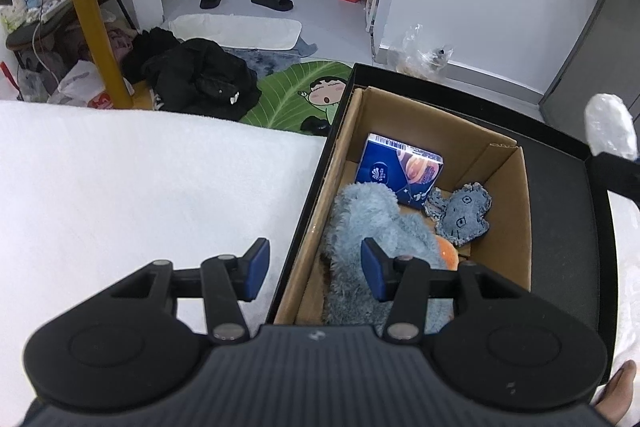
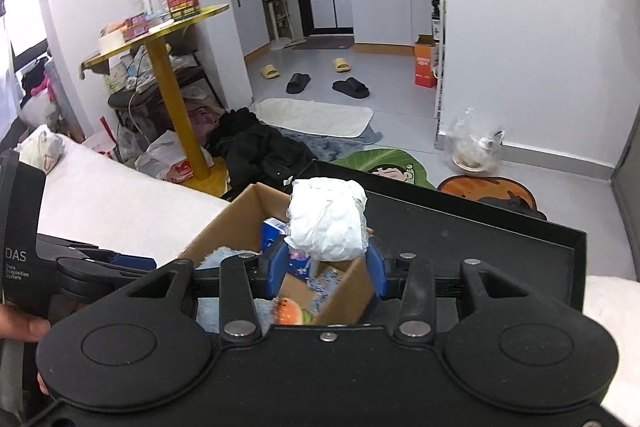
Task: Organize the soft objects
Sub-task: 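Carry the white bundle into the box and open the right gripper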
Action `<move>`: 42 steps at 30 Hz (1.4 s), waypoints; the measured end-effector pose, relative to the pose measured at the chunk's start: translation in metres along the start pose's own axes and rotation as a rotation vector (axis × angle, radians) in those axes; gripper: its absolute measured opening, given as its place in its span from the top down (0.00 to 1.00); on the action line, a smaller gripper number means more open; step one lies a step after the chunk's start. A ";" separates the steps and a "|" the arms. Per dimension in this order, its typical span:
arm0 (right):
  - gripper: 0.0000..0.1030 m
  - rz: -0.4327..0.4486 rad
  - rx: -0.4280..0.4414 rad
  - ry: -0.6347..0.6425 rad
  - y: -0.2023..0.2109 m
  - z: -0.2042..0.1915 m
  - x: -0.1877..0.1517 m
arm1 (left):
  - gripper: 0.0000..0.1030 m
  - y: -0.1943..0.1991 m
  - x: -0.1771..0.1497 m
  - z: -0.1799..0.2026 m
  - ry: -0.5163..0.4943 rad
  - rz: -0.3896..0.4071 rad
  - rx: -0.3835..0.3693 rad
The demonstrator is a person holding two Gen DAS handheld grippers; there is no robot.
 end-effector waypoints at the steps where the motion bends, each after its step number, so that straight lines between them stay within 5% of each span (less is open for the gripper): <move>1: 0.60 -0.003 0.000 0.006 -0.002 -0.004 0.000 | 0.53 -0.001 0.000 -0.001 0.006 -0.004 -0.004; 11: 0.54 -0.075 -0.022 0.053 -0.035 -0.031 -0.002 | 0.53 -0.008 -0.003 -0.008 0.038 -0.032 -0.027; 17: 0.32 -0.129 -0.031 0.043 -0.048 -0.036 -0.013 | 0.88 -0.014 -0.003 -0.014 0.060 -0.046 -0.032; 30: 0.20 -0.123 -0.074 -0.137 -0.001 0.003 -0.032 | 0.88 -0.013 -0.003 -0.011 0.059 -0.029 -0.040; 42: 0.18 -0.068 -0.129 -0.327 0.042 0.035 -0.062 | 0.88 -0.016 -0.005 -0.006 0.049 -0.089 -0.062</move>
Point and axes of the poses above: each gripper's, at about its wrist camera, not at the fingertips, and y roughly against the way its jaws point, z to its right, x to its top, the point moved 9 cm from there along -y, roughly the way its jaws point, and after that the axes turned 1 degree about -z, right-handed, at the moved point
